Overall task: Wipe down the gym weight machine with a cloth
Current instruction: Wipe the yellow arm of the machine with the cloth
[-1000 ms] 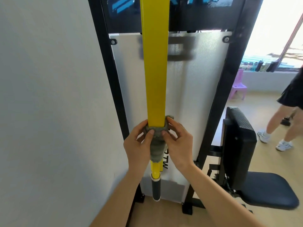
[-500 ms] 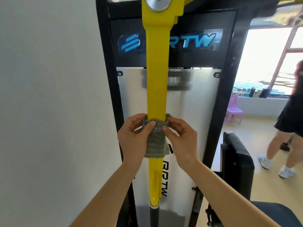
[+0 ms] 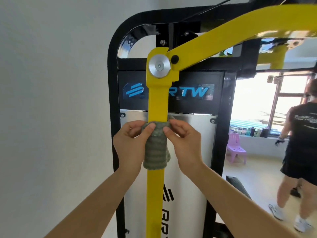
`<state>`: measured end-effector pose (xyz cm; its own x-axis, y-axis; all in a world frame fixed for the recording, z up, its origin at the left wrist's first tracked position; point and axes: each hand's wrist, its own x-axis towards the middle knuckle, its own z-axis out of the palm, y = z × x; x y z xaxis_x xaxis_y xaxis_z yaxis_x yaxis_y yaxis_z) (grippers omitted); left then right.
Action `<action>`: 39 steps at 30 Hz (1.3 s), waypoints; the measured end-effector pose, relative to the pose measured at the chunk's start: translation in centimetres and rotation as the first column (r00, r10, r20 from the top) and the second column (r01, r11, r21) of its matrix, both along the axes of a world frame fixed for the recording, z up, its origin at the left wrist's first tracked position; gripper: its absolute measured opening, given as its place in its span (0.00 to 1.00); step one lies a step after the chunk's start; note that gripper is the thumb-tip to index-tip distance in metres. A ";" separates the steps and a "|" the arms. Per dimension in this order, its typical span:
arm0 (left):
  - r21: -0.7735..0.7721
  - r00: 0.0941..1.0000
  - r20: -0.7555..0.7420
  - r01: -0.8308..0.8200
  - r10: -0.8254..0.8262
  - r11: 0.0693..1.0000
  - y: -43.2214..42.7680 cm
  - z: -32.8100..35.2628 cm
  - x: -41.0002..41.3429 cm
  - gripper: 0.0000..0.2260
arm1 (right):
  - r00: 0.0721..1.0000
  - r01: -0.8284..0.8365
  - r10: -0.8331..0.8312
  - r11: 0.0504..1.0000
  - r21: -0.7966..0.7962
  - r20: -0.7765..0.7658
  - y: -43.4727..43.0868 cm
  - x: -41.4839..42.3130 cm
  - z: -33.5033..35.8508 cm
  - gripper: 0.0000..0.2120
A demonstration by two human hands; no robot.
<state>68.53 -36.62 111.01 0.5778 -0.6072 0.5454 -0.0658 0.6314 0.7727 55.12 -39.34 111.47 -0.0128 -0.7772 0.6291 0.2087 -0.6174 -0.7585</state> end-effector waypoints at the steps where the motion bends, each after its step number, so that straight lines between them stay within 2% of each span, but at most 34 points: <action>1: -0.008 1.000 -0.012 0.011 -0.011 1.000 -0.1 0.6 0.0 0.11 | 1.000 0.001 -0.001 1.000 -0.014 -0.011 -0.1 0.0 0.7 0.13; 10: -0.100 0.998 -0.018 0.054 -0.056 0.994 -0.6 5.4 -0.1 0.11 | 0.992 -0.020 0.002 0.989 -0.146 -0.123 -0.8 -0.3 4.3 0.22; 13: -0.131 0.998 -0.015 0.053 -0.055 0.990 -0.9 6.8 -0.2 0.12 | 0.997 -0.031 0.020 0.987 -0.155 -0.073 -0.9 -0.2 5.5 0.21; 17: -0.161 0.997 -0.031 0.067 -0.073 0.985 -1.2 8.1 -0.2 0.14 | 0.996 -0.079 0.082 0.994 -0.081 0.036 -1.4 0.2 6.7 0.21; 20: -0.165 0.996 -0.025 0.081 -0.086 0.983 -1.3 8.2 -0.1 0.13 | 0.997 -0.065 0.068 0.994 -0.089 0.032 -1.4 0.4 6.6 0.21; 24: -0.122 0.995 0.029 0.093 -0.090 0.988 -1.4 6.8 0.2 0.14 | 0.994 0.031 -0.048 0.984 -0.176 -0.095 -1.0 0.3 5.0 0.23; 27: -0.082 0.994 0.066 0.091 -0.086 0.992 -1.4 4.7 0.4 0.13 | 0.977 0.092 -0.124 0.979 -0.184 -0.172 -1.1 0.1 3.1 0.25; 31: -0.062 0.990 0.133 0.051 -0.042 0.997 -1.2 1.4 0.4 0.08 | 0.957 0.098 -0.147 0.976 -0.195 -0.251 -1.1 0.0 0.0 0.28; 39: 0.008 0.982 0.190 -0.021 0.019 1.000 -0.3 -5.3 0.2 0.09 | 0.930 0.106 -0.146 0.985 -0.135 -0.338 -0.6 -0.6 -6.7 0.28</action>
